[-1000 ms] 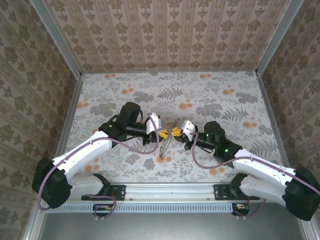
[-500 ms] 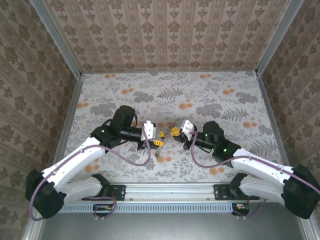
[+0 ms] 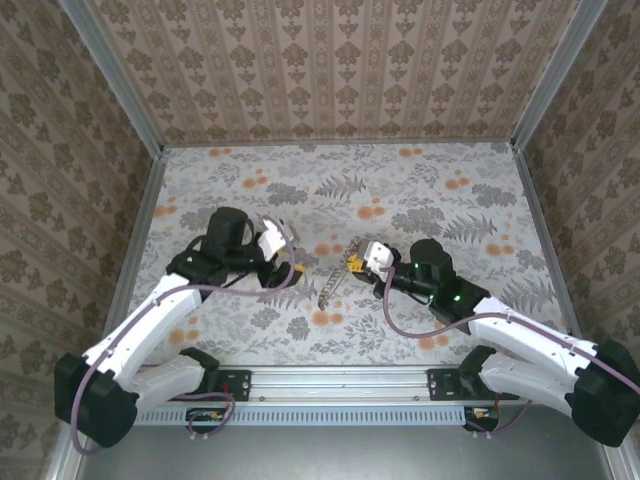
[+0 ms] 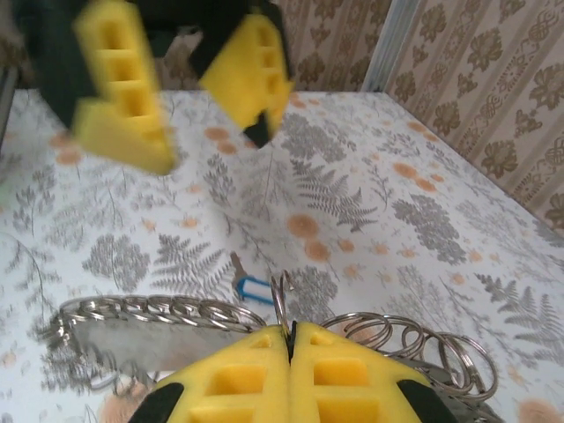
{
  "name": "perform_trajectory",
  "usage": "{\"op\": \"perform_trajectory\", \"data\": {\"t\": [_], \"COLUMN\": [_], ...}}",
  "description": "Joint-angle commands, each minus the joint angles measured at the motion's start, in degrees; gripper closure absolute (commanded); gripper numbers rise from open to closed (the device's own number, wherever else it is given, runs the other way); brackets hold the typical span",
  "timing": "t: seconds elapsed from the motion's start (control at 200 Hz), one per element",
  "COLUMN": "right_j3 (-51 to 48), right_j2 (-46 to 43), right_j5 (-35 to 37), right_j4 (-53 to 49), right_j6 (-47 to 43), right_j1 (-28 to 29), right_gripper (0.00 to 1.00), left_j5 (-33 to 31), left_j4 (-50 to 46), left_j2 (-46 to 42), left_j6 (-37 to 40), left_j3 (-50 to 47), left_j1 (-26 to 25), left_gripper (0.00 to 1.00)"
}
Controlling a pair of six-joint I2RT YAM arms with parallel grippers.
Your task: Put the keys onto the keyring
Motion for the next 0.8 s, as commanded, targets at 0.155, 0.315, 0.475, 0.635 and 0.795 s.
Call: {"op": "perform_trajectory", "data": {"t": [0.155, 0.315, 0.475, 0.635, 0.795], "right_j3": [7.6, 7.4, 7.2, 6.4, 5.8], "right_j2": [-3.4, -4.0, -4.0, -4.4, -4.6], "right_j5": [-1.3, -2.1, -3.3, -3.4, -2.9], "right_j4": [-19.6, -20.8, -20.1, -19.3, -18.1], "right_j6": [-16.4, -16.5, -15.0, -13.9, -13.5], "right_j1": [-3.0, -4.9, -5.0, -5.0, -5.0], "right_gripper": [1.00, 1.00, 1.00, 1.00, 1.00], "left_j5": [-16.5, -12.6, -13.2, -11.7, -11.6], "left_j4": [-12.5, -11.9, -13.7, -16.0, -13.9], "left_j2": [11.6, 16.1, 21.5, 26.4, 29.6], "left_j6": [-28.6, -33.0, -38.2, -47.9, -61.3], "left_j3": [8.8, 5.5, 6.7, 8.8, 7.7], "left_j1": [3.5, 3.5, 2.8, 0.3, -1.0], "left_gripper": [0.33, 0.39, 0.53, 0.64, 0.64]}}
